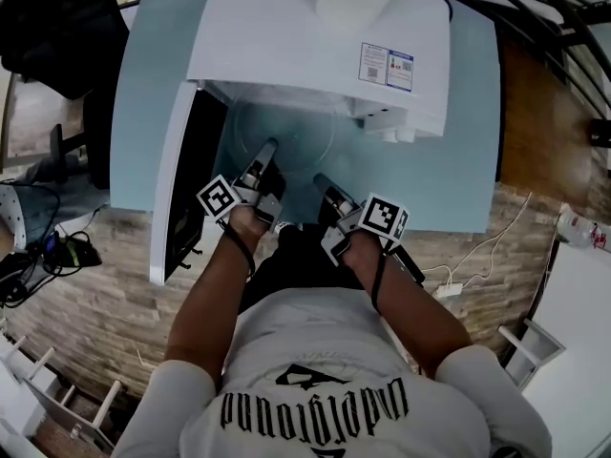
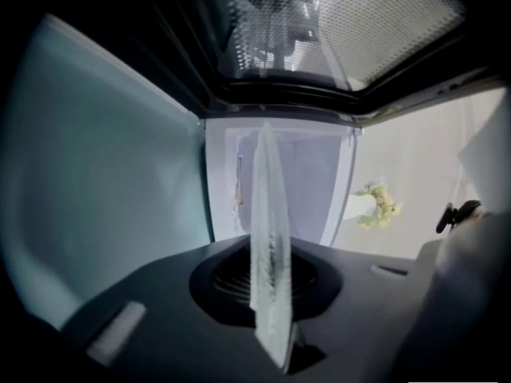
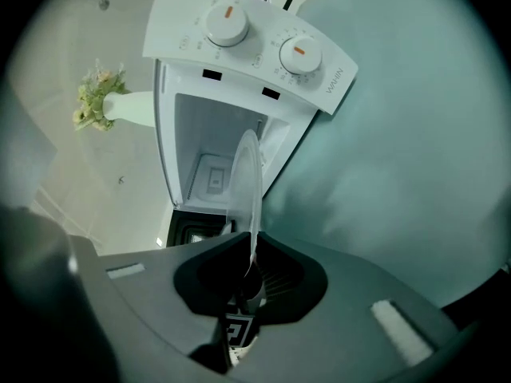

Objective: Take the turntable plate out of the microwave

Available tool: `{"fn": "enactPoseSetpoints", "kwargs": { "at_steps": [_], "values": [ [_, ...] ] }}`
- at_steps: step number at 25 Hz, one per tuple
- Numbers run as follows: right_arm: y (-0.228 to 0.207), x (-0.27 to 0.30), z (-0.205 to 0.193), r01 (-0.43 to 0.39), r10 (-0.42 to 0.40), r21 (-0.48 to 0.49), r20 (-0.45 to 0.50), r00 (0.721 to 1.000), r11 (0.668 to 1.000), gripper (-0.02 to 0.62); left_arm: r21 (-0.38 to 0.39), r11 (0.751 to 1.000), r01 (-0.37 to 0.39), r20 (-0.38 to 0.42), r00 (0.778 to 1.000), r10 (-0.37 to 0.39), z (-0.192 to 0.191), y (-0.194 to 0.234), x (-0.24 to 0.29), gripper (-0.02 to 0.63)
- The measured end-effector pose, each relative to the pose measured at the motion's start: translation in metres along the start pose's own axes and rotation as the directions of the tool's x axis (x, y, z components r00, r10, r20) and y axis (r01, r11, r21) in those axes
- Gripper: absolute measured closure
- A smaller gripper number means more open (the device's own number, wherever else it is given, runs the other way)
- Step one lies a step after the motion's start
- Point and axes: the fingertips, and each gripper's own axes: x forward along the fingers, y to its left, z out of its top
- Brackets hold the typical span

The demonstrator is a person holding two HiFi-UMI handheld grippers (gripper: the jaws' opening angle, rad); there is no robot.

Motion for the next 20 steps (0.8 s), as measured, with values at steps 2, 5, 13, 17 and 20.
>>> {"fn": "enactPoseSetpoints", "kwargs": {
  "at_steps": [2, 5, 13, 17, 20],
  "values": [
    [0.004, -0.009, -0.006, -0.007, 0.007, -0.005, 0.007, 1.000, 1.000, 0.568, 0.005, 1.000, 0.006, -0.008, 1.000, -0.006, -0.006, -0.009, -0.006, 0.531],
    [0.010, -0.022, -0.012, -0.019, 0.019, -0.013, 0.020, 1.000, 1.000, 0.568, 0.009, 1.000, 0.015, -0.011, 1.000, -0.014, -0.016, -0.020, -0.013, 0.531],
    [0.027, -0.055, -0.022, -0.051, 0.051, -0.041, 0.007, 0.999, 0.998, 0.568, 0.000, 0.999, 0.032, 0.012, 0.999, -0.032, -0.040, -0.047, -0.030, 0.531],
    [0.043, -0.071, -0.019, -0.089, 0.088, -0.069, -0.014, 0.996, 0.994, 0.568, 0.023, 0.998, 0.055, 0.038, 0.998, -0.056, -0.048, -0.068, -0.032, 0.531],
    [0.047, -0.091, -0.018, -0.114, 0.112, -0.077, -0.030, 0.993, 0.990, 0.568, 0.026, 0.997, 0.067, 0.057, 0.996, -0.069, -0.066, -0.082, -0.035, 0.531]
  ]
}}
